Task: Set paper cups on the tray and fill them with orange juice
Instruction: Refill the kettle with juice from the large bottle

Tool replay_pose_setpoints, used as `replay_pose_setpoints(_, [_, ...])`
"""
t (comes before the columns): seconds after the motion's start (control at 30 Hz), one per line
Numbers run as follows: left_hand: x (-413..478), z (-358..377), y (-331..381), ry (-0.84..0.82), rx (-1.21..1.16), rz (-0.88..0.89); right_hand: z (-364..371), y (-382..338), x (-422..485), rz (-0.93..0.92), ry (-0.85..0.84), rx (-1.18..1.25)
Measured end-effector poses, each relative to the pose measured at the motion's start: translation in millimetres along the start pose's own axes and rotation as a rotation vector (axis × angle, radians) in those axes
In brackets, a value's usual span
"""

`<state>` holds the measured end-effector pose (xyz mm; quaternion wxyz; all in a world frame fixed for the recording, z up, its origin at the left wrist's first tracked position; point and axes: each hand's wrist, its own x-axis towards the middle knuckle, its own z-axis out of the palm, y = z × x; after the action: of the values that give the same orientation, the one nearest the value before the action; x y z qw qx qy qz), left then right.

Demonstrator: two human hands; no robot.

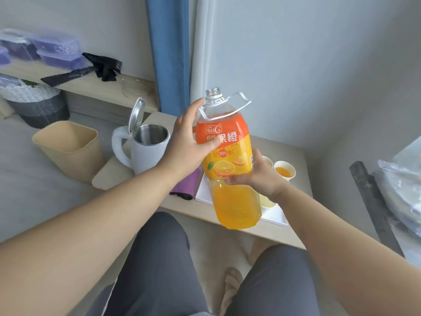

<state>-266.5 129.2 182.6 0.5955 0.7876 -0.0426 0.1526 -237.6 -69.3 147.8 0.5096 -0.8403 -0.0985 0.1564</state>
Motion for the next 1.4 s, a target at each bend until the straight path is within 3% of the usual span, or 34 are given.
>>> replay_pose_setpoints(0.23, [6, 7, -7, 0.233, -0.025, -0.096, -15, -54, 29, -0.012, -0.017, -0.392])
replay_pose_setpoints(0.53, [26, 1, -35, 0.337, -0.188, -0.32, -3, -80, 74, 0.032, -0.083, -0.789])
replay_pose_setpoints(1.1, [40, -17, -80, 0.313, -0.565, -0.664, 27, -87, 125, 0.147, -0.288, -1.008])
replay_pose_setpoints(1.4, [43, -17, -93, 0.311, -0.699, -0.727, 32, -88, 139, 0.215, -0.288, -1.115])
